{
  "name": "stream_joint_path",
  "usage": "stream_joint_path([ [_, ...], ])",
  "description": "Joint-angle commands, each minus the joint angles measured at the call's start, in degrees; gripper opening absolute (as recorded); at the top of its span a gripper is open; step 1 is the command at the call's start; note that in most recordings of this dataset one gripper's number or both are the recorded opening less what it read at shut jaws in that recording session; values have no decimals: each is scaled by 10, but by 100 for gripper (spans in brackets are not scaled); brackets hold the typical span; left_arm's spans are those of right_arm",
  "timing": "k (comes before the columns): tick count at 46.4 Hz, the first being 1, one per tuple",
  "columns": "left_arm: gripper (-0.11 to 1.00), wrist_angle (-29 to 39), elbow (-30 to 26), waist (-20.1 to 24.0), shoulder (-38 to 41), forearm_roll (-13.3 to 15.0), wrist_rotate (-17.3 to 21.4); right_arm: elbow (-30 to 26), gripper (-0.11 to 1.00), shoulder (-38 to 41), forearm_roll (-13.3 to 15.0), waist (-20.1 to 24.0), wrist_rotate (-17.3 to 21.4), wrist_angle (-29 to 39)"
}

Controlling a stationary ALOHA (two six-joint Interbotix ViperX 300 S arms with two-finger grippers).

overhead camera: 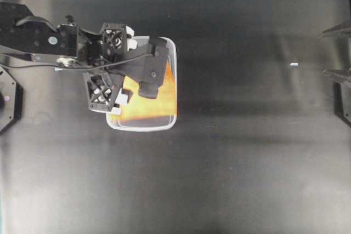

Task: Place the orange towel into the container with the left arm.
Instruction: 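Lower the towel into the clear container and release it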

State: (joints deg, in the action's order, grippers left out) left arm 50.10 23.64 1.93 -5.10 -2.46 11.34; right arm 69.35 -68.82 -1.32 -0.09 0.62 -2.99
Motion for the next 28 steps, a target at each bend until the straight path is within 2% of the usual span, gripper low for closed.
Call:
stream_joint_path([
  [1,82,-3,-5,0,-4,-2,-2,-5,76,6,0,-1,2,-6],
  [2,86,-4,-4,0,-4,-2,-2,-5,76,6,0,-1,2,-7],
  [5,91,-4,-4,0,-4,-2,0,-5,76,5,0,-1,2,-7],
  [13,90,-3,-13,-5,-21,-2,-10,-4,76,5,0,-1,2,-7],
  [28,90,-41,12,-4,-185,-2,-13,-3,76,6,0,-2,0,-5],
])
